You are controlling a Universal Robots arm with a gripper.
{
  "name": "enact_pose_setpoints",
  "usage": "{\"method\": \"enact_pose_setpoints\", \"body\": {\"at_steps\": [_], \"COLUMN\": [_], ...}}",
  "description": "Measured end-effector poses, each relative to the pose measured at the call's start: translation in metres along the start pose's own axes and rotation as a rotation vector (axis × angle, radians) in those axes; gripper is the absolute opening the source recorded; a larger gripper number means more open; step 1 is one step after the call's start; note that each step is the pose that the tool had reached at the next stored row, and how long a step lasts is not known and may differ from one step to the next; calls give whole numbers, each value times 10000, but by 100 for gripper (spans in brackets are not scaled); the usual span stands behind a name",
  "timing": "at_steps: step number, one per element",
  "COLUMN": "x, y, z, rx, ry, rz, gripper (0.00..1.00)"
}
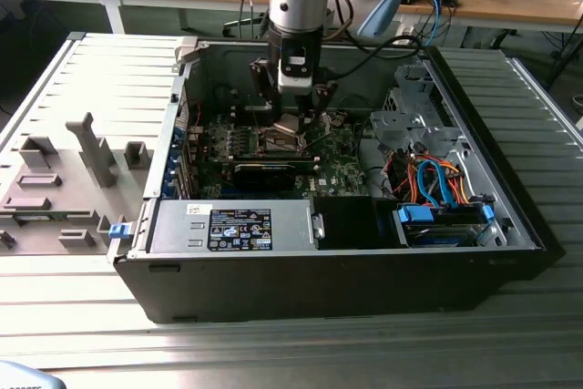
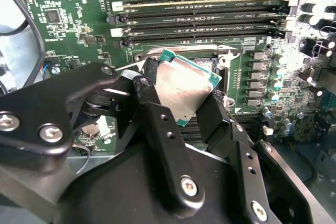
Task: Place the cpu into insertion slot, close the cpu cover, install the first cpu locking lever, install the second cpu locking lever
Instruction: 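Place the cpu into insertion slot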
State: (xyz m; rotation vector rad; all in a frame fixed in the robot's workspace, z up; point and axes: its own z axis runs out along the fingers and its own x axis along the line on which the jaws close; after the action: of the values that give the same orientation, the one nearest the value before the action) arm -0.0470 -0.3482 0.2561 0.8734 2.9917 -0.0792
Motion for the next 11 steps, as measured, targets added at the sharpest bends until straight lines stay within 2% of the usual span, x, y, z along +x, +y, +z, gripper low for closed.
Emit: {"method": "enact_pose_setpoints", "body": {"at_steps": [11], "x": [7], "y": [-5], "z": [3], "rx": [14], "ry": [0], "rz": [131], "gripper": [55]}}
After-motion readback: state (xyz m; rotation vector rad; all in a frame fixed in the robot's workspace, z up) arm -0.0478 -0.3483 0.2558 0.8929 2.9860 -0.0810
